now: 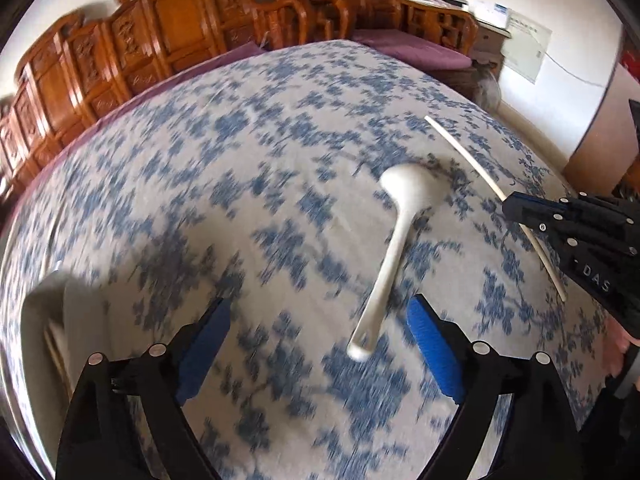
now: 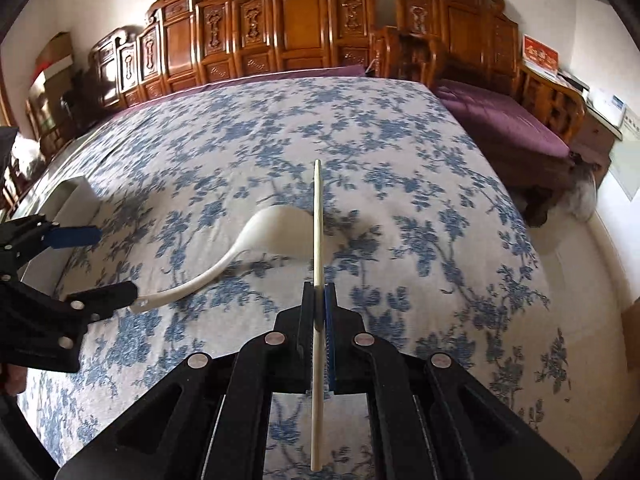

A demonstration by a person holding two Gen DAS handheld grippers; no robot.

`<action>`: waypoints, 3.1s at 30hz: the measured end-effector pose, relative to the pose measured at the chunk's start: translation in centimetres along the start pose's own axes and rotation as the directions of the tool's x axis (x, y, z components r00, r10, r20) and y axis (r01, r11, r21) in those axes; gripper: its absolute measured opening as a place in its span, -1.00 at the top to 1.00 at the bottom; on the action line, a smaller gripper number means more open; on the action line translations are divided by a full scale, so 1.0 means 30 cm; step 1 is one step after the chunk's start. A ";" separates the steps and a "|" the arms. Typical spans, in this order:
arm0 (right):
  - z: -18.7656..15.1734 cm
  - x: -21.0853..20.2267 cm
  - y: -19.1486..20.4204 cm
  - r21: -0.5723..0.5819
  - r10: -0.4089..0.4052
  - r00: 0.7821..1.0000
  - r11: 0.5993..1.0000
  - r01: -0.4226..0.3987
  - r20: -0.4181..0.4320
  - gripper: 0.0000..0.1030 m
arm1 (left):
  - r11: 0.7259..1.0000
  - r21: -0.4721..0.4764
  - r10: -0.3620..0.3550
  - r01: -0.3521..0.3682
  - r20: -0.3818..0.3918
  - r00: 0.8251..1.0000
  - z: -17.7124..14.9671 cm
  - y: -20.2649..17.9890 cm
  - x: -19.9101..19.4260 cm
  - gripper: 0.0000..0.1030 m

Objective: Organize utensils
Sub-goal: 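Grasp the pale chopstick with the right tool while the left tool approaches the white spoon, then grasp the white spoon by its bowl edge with the left tool, then carry the white spoon into the grey tray and open the left tool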

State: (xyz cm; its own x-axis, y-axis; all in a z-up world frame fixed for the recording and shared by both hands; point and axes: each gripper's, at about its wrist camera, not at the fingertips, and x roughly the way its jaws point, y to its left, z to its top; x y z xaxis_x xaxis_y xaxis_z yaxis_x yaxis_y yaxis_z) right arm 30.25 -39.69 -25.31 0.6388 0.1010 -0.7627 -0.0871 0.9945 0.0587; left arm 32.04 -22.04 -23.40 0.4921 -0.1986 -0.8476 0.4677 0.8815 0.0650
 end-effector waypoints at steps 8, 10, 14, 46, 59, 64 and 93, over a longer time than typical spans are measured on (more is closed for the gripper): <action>0.003 -0.008 -0.035 0.033 -0.003 1.000 0.999 0.003 0.008 0.89 | 0.994 0.092 -0.049 0.053 -0.041 0.998 0.107 -0.087 0.092 -0.73; 0.006 -0.008 -0.033 0.035 -0.001 1.000 0.999 0.001 0.009 0.89 | 0.991 0.116 -0.053 0.060 -0.056 0.997 0.123 -0.102 0.119 -0.73; 0.007 -0.008 -0.031 0.036 0.006 1.000 0.999 -0.006 0.010 0.89 | 0.987 0.156 -0.035 0.048 -0.083 0.996 0.147 -0.119 0.176 -0.73; 0.022 -0.006 -0.032 0.064 0.036 0.999 0.997 -0.037 0.018 0.88 | 0.981 0.114 -0.140 0.160 -0.165 0.976 0.218 -0.118 0.238 0.92; 0.036 -0.020 0.062 0.035 0.080 0.996 0.996 -0.081 0.028 0.88 | 0.992 0.086 -0.089 0.096 -0.078 0.993 0.132 -0.015 0.059 0.95; 0.044 -0.030 0.119 0.032 0.100 0.994 0.994 -0.101 0.031 0.88 | 0.997 0.054 -0.059 0.062 -0.053 0.997 0.117 0.058 -0.004 0.95; 0.048 -0.209 0.575 -0.184 0.237 0.968 0.958 -0.219 0.080 0.88 | 0.989 -0.137 0.065 -0.060 0.031 0.997 -0.060 0.510 -0.309 0.95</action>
State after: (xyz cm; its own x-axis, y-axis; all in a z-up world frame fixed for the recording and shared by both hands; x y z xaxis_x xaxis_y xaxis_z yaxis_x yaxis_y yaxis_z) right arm 25.85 -23.12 -18.58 0.6591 0.3359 -0.6728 -0.3644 0.9253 0.1050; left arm 33.32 -5.92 -15.50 0.5438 -0.1543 -0.8249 0.3325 0.9421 0.0429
